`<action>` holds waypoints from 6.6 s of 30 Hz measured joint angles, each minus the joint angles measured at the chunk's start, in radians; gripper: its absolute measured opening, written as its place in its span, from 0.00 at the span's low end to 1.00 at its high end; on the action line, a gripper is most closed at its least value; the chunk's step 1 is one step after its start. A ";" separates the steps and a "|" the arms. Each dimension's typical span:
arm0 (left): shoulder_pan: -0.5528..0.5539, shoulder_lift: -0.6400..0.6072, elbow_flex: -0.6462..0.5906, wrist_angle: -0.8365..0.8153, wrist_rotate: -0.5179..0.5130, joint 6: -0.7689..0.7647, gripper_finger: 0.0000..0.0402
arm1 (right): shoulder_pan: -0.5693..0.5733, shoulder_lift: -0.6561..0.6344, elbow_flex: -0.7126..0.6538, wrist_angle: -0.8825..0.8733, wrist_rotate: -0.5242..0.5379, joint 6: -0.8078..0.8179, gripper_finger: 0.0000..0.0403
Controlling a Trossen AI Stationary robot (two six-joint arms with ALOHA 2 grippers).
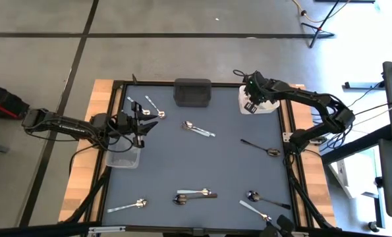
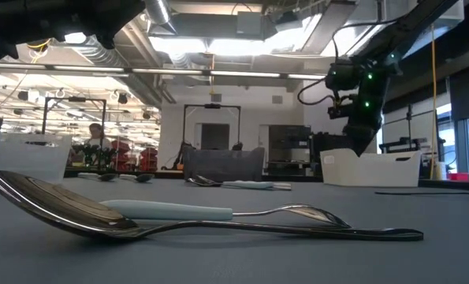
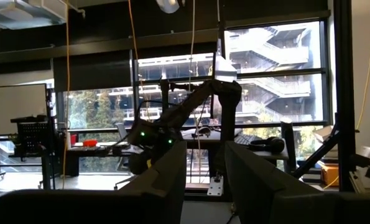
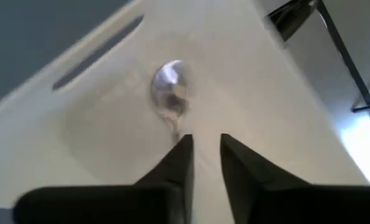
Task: Sort silverware by color (type)
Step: Put the top right light blue spoon into the white bin, then put the top light blue spoon into the white bin
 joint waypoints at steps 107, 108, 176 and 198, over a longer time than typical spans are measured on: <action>0.020 0.045 0.000 -0.006 -0.016 0.000 0.26 | 0.687 0.556 0.109 0.788 -0.195 0.187 0.10; 0.020 0.045 0.000 -0.007 -0.016 0.000 0.26 | 0.687 0.557 0.109 0.787 -0.194 0.189 0.11; 0.021 0.045 0.000 -0.008 -0.016 0.001 0.26 | 0.286 -0.510 -0.328 0.446 0.043 0.042 0.08; 0.021 0.045 0.000 -0.007 -0.019 0.001 0.26 | 0.023 -0.433 -0.475 0.558 -0.026 0.023 0.08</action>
